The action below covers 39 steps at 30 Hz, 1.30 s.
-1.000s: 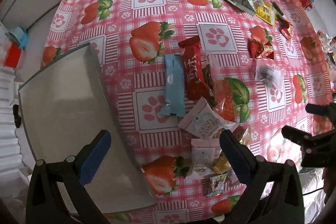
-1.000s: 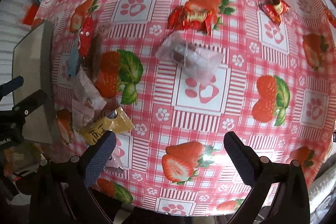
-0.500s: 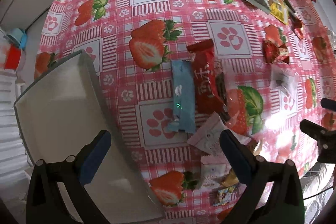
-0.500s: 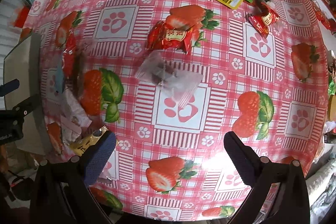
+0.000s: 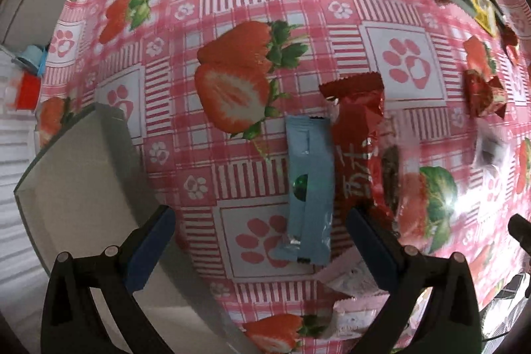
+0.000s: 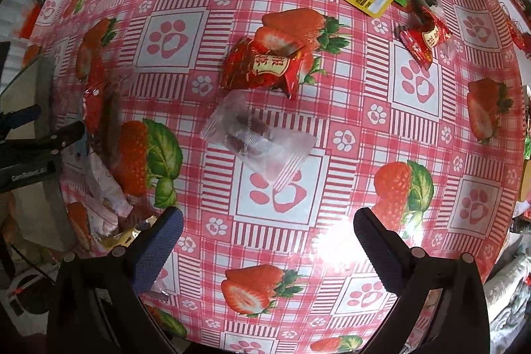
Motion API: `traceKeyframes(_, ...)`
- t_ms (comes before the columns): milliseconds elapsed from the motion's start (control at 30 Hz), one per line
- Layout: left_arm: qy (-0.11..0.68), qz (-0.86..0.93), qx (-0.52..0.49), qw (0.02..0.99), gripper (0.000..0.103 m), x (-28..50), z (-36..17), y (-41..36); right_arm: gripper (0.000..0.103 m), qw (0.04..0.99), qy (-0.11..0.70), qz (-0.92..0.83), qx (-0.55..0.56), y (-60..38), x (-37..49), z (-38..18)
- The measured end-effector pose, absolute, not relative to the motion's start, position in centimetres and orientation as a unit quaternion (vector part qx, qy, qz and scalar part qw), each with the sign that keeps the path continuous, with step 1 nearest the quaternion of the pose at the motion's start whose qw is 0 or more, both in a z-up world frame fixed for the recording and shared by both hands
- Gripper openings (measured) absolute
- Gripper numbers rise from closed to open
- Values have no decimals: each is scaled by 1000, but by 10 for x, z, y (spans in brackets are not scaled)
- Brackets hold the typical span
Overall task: Organize snacks
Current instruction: 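Grasp the light blue bar with the left tool while the right tool grasps the clear bag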
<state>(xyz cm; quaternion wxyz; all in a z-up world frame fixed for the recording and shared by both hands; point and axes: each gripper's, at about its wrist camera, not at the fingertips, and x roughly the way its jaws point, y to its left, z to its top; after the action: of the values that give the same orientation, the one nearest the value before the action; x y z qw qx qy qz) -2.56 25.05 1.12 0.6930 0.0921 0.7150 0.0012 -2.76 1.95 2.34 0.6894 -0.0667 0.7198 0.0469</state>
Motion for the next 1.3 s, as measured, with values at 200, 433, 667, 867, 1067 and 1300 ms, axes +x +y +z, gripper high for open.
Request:
traceKeyframes(200, 712, -11, 84, 697, 103, -15, -1, 232, 103, 682, 725, 55, -76, 10, -6, 8)
traceKeyframes(433, 728, -7, 25, 685, 103, -10, -18, 237, 103, 660, 737, 85, -119, 15, 13, -23)
traceKeyframes(667, 727, 3, -4, 687, 103, 5, -30, 249, 103, 638, 741, 135, -160, 32, 35, -60)
traceKeyframes(867, 718, 5, -2, 696, 103, 0, -27, 249, 103, 651, 721, 143, -189, 36, 42, -66)
traceKeyframes(1067, 737, 13, -5, 676, 103, -13, -17, 248, 103, 641, 730, 143, -191, 38, 38, -69)
traceKeyframes(1300, 738, -3, 4, 674, 75, -17, -4, 236, 72, 646, 729, 133, -185, 41, 46, -54)
